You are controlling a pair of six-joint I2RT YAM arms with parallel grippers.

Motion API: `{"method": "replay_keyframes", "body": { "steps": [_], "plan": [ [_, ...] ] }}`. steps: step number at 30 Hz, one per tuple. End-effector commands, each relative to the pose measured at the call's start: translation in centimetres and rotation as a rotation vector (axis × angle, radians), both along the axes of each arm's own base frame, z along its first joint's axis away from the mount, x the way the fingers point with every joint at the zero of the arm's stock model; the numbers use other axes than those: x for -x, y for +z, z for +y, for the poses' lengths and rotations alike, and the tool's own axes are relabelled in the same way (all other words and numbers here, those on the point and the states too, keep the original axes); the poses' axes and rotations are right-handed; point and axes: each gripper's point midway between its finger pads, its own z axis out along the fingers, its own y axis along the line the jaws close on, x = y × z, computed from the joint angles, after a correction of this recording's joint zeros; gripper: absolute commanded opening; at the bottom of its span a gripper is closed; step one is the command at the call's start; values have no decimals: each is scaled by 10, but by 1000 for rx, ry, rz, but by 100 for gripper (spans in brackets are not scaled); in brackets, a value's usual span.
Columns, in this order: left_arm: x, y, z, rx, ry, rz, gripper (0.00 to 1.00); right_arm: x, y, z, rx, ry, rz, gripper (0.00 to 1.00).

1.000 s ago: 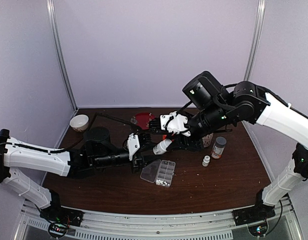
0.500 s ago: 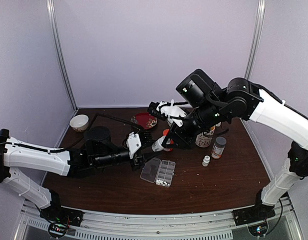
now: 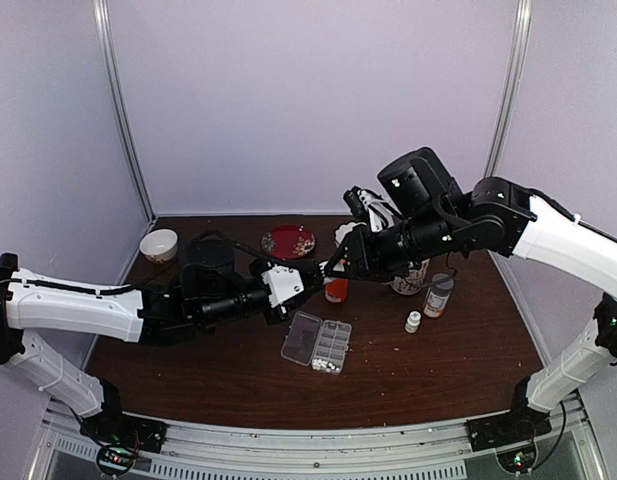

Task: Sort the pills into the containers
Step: Screw the lid of the pill bottle onto the pill bottle.

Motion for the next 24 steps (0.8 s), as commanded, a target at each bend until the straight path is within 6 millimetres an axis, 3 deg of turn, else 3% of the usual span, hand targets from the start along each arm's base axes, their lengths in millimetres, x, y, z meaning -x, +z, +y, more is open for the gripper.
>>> {"method": "replay_keyframes", "body": {
  "steps": [1,6,11,14,16,20,24],
  "plan": [
    [-12,53,-2,35,85,-214,11,-15,-4,1,-167,-237,186,0],
    [-17,51,-2,-39,137,-304,11,-24,8,-8,-303,-317,219,1],
    [-14,45,-3,-15,124,-270,11,-31,29,-26,-332,-307,157,45],
    [-9,39,-4,8,95,-219,11,-30,45,-42,-288,-252,36,64],
    [-6,37,-4,31,84,-182,11,-27,52,-55,-206,-191,-68,72],
    [3,38,-3,83,45,-108,11,-16,63,-72,-73,-9,-263,75],
    [21,36,-8,105,-58,-1,12,4,61,-70,64,313,-498,72]
  ]
}}
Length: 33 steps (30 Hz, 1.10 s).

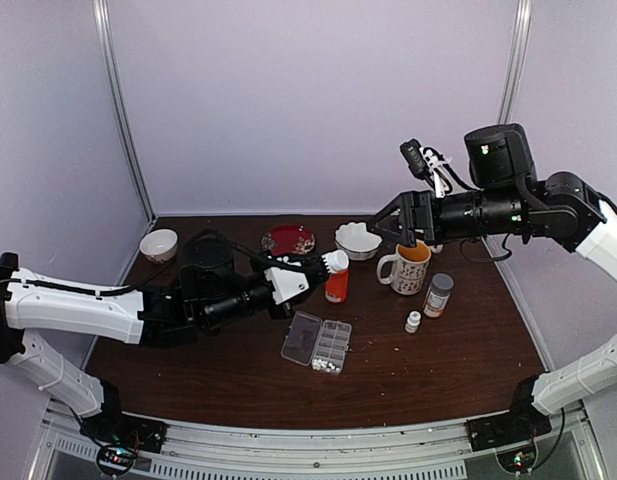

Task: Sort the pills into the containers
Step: Screw the lid of the pill bottle onto the pill bottle.

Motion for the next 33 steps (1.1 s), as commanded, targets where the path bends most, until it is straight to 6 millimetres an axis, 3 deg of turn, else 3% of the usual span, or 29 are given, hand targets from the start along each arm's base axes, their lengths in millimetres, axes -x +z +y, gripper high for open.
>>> {"method": "replay_keyframes", "body": {
  "steps": [1,7,13,21,33],
  "plan": [
    [29,19,-6,107,-151,138,12,28,-10,-4,283,395,-346,72],
    [56,14,-15,121,-297,321,12,43,-30,9,523,677,-637,72],
    [69,8,-17,105,-361,392,12,62,-25,30,568,823,-781,71],
    [72,10,-18,114,-380,398,12,72,-33,43,611,888,-785,67],
    [72,12,-15,121,-373,391,12,70,-50,52,662,898,-762,57]
  ]
}}
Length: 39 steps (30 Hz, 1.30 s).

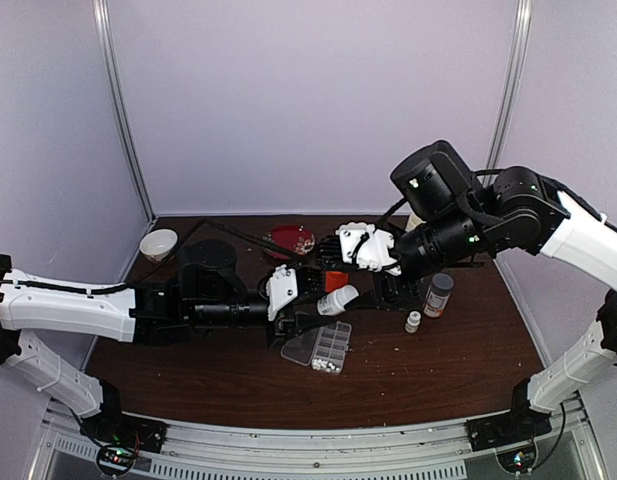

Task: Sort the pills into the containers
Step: Screw the lid of the pill bottle onto the pill bottle.

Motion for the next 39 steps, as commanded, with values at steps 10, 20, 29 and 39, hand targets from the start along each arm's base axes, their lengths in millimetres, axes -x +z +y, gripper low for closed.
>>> {"method": "replay_keyframes", "body": {
  "steps": [10,20,29,39],
  "plan": [
    [3,32,2,79,-5,-24,12,-4,-8,-1,57,-33,-26,28],
    [3,32,3,77,-6,-24,12,-3,3,0,2,-49,-25,53],
    [4,31,2,74,-10,-20,12,-2,7,-6,-19,-60,-34,36],
    [3,33,0,76,-11,-22,12,-4,2,-3,-7,-59,-29,42]
  ]
}}
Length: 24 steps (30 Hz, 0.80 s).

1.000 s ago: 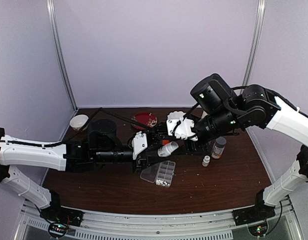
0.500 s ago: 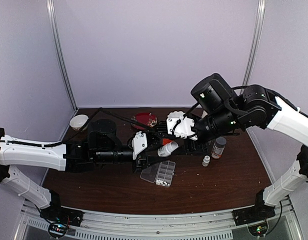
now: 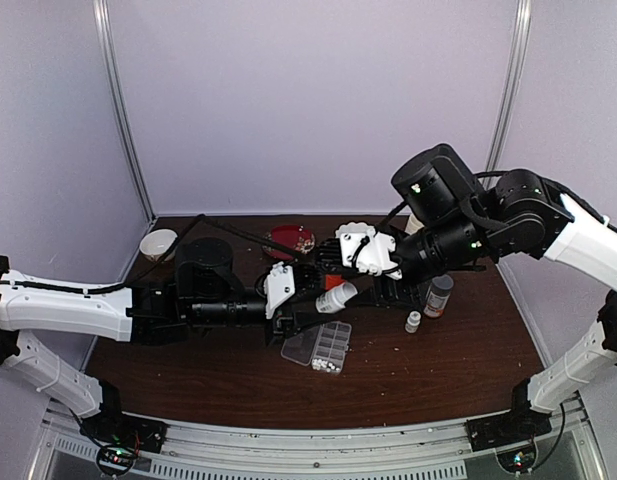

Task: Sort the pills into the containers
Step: Screw the lid of the pill bottle onto the pill bottle.

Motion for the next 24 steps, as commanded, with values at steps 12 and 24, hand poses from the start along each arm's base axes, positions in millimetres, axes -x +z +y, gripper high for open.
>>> {"method": "replay_keyframes", "body": {
  "steps": [12,24],
  "plan": [
    [3,28,-1,66,-16,-20,12,-5,-2,2,1,-22,-15,43],
    [4,28,-2,68,-17,-23,12,-7,-5,3,11,-29,-14,35]
  ]
}}
